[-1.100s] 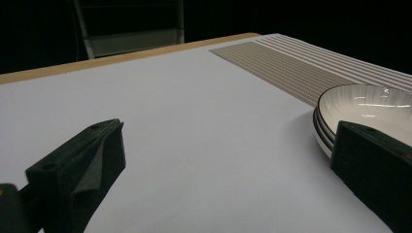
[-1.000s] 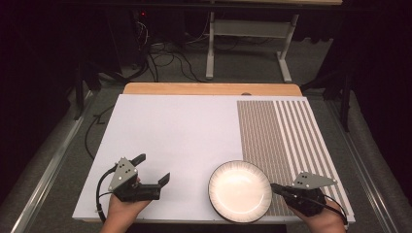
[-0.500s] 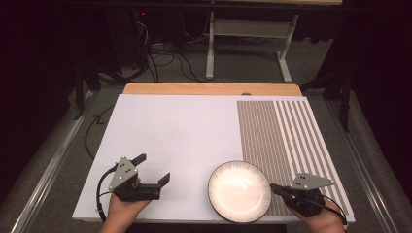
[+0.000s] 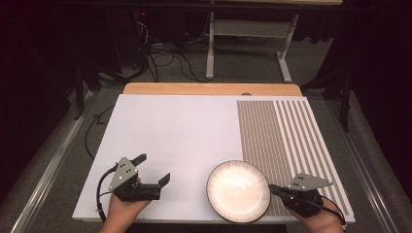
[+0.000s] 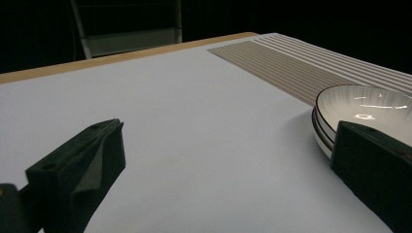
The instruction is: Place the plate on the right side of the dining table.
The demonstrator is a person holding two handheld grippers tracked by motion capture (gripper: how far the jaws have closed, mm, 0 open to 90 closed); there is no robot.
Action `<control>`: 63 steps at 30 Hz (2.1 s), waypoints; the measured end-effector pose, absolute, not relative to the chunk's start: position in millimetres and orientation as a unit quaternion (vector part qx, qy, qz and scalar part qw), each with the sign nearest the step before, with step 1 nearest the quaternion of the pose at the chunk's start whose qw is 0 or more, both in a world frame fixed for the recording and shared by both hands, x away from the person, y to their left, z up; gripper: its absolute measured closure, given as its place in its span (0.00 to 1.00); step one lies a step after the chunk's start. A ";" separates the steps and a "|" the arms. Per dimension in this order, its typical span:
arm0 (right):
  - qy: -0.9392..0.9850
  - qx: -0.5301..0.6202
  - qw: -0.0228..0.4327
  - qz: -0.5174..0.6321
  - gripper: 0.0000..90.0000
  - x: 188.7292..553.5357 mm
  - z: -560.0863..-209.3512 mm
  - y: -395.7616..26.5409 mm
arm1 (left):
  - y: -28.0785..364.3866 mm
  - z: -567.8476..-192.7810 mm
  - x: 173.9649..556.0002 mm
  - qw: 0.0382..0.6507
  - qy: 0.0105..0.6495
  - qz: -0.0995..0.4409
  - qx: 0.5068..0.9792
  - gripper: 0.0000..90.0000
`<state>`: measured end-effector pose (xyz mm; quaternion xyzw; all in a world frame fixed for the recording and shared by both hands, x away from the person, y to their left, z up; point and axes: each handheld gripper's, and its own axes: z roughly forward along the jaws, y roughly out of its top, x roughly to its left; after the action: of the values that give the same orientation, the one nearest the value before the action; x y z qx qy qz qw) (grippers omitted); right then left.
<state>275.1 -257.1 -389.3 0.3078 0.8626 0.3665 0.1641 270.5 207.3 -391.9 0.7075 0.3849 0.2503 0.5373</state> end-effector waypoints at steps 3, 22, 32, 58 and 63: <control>0.864 0.306 0.166 0.365 1.00 274.9 -389.1 -256.0 | 207.2 -391.9 270.5 0.537 0.385 0.250 0.708 0.00; 0.869 0.292 0.129 0.378 1.00 277.6 -394.3 -243.5 | 207.2 -391.4 270.2 0.540 0.385 0.247 0.707 0.00; 0.869 0.290 0.125 0.381 1.00 276.5 -394.2 -244.3 | 205.2 -391.1 269.8 0.542 0.384 0.244 0.706 0.00; 0.873 0.283 0.117 0.380 1.00 276.8 -397.0 -240.1 | 201.7 -391.0 269.7 0.542 0.379 0.239 0.711 0.00; 0.879 0.274 0.113 0.374 1.00 275.6 -399.2 -229.7 | 195.1 -389.9 269.6 0.550 0.373 0.219 0.714 0.00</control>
<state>275.6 -229.7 -399.2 0.2742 0.8788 0.3739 0.1126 269.6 195.1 -389.9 0.7140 0.3730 0.2193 0.5504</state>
